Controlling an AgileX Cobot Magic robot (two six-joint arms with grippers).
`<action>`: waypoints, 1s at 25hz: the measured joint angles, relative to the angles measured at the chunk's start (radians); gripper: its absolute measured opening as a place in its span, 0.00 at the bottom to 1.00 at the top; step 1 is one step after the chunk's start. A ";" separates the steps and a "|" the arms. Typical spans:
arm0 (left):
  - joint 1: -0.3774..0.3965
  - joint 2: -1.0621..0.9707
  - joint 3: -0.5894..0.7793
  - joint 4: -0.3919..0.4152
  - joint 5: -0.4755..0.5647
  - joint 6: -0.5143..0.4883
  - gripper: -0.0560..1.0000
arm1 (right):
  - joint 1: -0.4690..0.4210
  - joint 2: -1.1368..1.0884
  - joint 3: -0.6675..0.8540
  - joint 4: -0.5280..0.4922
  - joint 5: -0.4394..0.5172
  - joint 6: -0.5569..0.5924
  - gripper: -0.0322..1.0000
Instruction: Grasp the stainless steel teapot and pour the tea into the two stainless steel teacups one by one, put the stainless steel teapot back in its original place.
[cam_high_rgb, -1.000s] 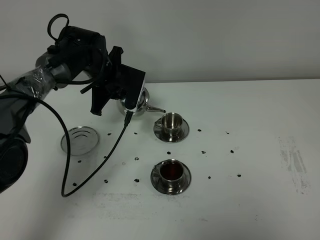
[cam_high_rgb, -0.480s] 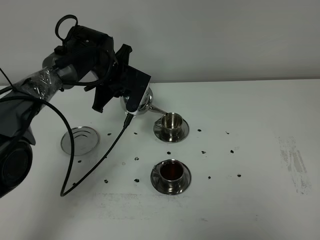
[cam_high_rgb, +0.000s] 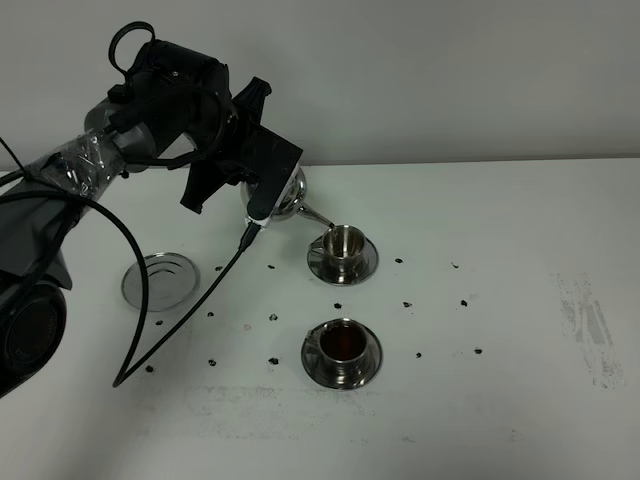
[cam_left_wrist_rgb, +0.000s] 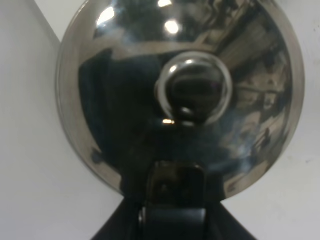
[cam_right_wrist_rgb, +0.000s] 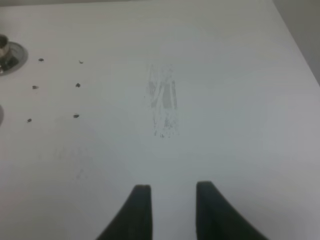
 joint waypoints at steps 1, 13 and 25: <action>0.000 0.000 0.000 0.000 0.000 0.007 0.26 | 0.000 0.000 0.000 0.000 0.000 0.000 0.23; -0.019 0.001 0.000 0.045 -0.037 0.048 0.26 | 0.000 0.000 0.000 0.000 0.000 0.000 0.23; -0.028 0.003 0.000 0.077 -0.064 0.049 0.26 | 0.000 0.000 0.000 0.000 0.000 0.000 0.23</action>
